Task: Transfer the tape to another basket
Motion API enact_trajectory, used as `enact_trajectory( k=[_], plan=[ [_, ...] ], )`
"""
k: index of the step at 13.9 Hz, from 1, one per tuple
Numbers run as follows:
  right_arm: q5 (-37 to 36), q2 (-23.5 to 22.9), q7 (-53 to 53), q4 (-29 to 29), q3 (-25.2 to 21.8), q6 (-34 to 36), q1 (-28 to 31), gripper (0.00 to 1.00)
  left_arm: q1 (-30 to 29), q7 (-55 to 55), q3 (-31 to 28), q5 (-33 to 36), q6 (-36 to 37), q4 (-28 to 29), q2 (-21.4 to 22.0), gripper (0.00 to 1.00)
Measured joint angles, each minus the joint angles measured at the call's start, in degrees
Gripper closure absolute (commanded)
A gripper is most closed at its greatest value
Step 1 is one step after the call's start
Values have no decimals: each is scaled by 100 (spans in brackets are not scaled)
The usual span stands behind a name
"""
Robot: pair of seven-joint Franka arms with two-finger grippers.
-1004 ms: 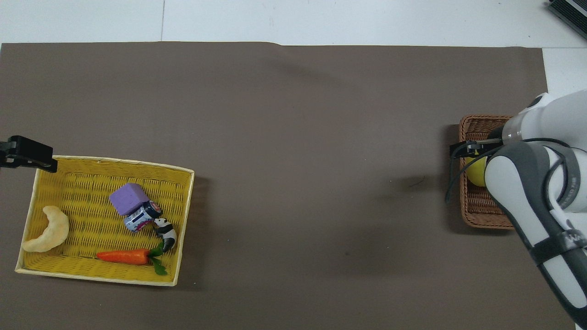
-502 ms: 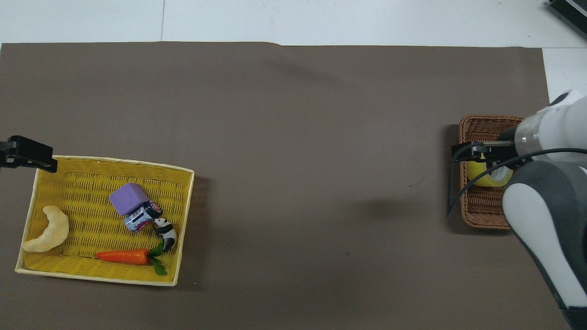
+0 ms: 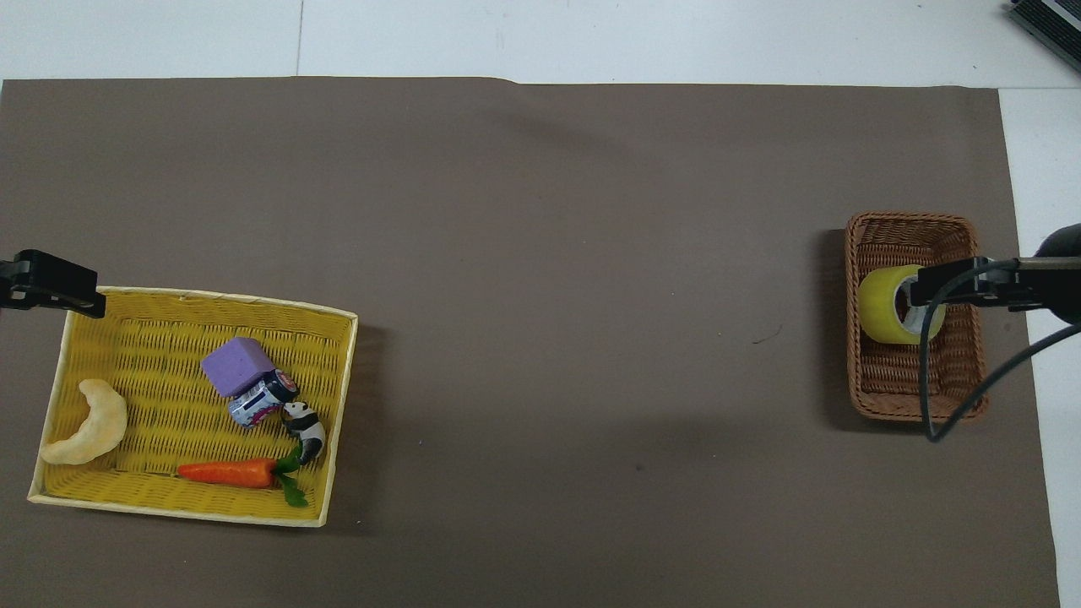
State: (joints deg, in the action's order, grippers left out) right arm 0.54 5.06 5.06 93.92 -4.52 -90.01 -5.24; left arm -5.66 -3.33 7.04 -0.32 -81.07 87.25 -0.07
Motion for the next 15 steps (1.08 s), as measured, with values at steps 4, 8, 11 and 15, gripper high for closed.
enact_trajectory(
  k=[4,8,11,15],
  plan=[
    [-18,29,-63,-304,-7,382,64,0,0,0,0,0,0,0,0,0],
    [-25,28,-556,-314,-18,396,198,0,0,-1,0,0,1,0,0,0],
    [-49,29,-756,-454,-20,753,214,0,0,-1,0,0,1,0,1,0],
    [-53,29,-1109,-500,-24,797,262,0,0,-1,0,0,2,0,1,0]
  ],
)
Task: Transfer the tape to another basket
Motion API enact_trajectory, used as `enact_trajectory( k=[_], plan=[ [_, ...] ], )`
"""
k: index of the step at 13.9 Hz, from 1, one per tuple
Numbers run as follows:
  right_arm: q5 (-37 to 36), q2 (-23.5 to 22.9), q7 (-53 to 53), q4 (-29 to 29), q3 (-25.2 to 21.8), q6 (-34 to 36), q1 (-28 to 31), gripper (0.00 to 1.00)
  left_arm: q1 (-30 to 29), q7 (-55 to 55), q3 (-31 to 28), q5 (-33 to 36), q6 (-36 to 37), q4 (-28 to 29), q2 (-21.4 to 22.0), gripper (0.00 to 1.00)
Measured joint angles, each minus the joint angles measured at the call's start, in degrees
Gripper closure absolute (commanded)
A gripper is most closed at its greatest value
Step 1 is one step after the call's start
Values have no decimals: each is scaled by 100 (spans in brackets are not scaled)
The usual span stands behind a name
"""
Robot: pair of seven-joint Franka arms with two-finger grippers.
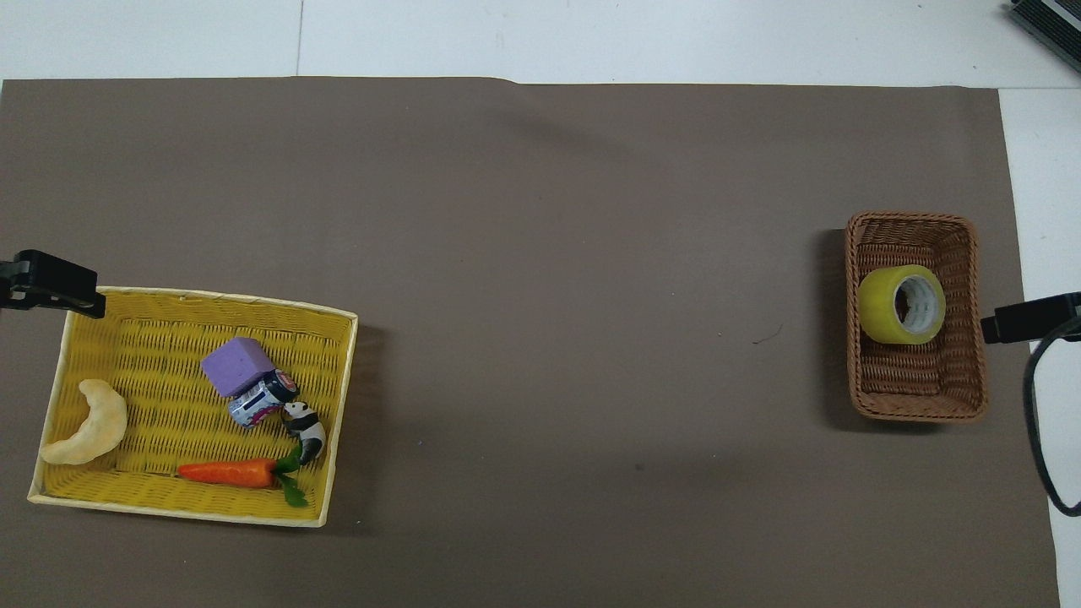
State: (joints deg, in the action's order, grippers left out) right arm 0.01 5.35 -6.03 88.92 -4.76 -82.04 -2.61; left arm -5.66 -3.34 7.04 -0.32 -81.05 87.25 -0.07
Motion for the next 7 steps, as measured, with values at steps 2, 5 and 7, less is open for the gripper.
enact_trajectory(
  k=[2,5,7],
  plan=[
    [0,0,-3,5,0,-48,0,0,0,0,0,0,0,0,0,0],
    [0,0,-14,9,0,-53,0,0,0,0,0,0,0,0,0,0],
    [0,0,-14,9,-2,-53,0,0,0,0,0,0,0,0,0,0]
  ],
)
